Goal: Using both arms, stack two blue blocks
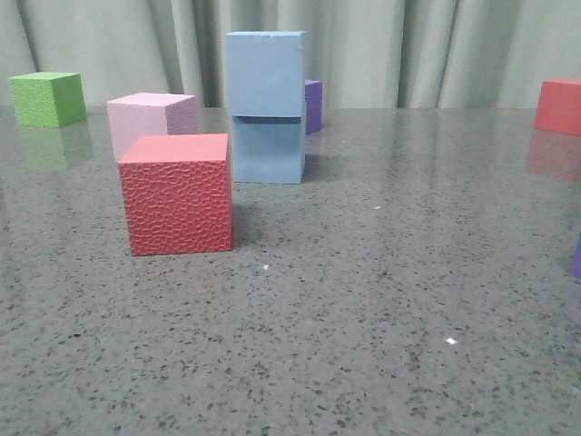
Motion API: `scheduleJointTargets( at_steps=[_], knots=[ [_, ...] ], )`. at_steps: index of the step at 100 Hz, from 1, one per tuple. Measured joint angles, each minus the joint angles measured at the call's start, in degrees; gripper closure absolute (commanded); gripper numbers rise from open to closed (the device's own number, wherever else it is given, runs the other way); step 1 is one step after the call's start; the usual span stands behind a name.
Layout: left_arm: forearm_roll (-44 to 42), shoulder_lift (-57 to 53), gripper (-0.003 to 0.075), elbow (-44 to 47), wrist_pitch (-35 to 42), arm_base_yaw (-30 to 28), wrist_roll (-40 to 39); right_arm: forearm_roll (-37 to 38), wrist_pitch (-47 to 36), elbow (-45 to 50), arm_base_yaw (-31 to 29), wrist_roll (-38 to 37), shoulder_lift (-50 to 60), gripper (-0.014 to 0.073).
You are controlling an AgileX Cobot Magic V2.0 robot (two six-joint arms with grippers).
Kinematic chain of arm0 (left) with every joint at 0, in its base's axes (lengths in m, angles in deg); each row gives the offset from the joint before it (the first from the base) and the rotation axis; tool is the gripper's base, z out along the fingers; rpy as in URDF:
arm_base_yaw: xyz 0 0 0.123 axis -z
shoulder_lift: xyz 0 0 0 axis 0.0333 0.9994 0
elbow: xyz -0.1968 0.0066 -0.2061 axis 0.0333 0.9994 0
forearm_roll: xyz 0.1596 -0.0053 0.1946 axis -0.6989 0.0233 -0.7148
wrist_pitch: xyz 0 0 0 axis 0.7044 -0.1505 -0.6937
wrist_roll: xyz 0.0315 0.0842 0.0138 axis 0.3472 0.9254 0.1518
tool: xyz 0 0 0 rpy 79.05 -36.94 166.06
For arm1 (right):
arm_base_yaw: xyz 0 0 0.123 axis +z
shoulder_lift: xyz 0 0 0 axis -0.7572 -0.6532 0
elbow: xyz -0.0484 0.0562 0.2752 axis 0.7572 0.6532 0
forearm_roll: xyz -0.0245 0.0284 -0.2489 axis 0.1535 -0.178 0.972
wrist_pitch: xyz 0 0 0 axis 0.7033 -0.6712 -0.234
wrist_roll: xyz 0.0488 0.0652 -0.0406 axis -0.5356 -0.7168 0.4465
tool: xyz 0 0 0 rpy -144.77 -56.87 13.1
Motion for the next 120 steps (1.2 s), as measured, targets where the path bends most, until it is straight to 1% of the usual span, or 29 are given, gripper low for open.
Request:
scheduleJointTargets(
  at_steps=[81, 90, 101, 108, 120],
  knots=[
    [0.0, 0.0, 0.0739, 0.0, 0.0, 0.0, 0.0, 0.0, 0.0, 1.1, -0.6, 0.0, 0.0, 0.0662],
    [0.0, 0.0, 0.0739, 0.0, 0.0, 0.0, 0.0, -0.1, -0.9, 2.0, -2.7, 0.0, 0.0, 0.0662],
    [0.0, 0.0, 0.0739, 0.0, 0.0, 0.0, -0.1, -2.2, -4.8, 4.2, -7.3, 0.4, 0.0, 0.0662],
    [0.0, 0.0, 0.0739, 0.0, 0.0, 0.0, -0.1, -5.0, -8.9, 6.2, -10.9, 2.6, 0.0, 0.0662],
    [0.0, 0.0, 0.0739, 0.0, 0.0, 0.0, -0.1, -10.6, -17.5, 10.8, -17.2, 8.6, 0.0, 0.0662]
  ],
)
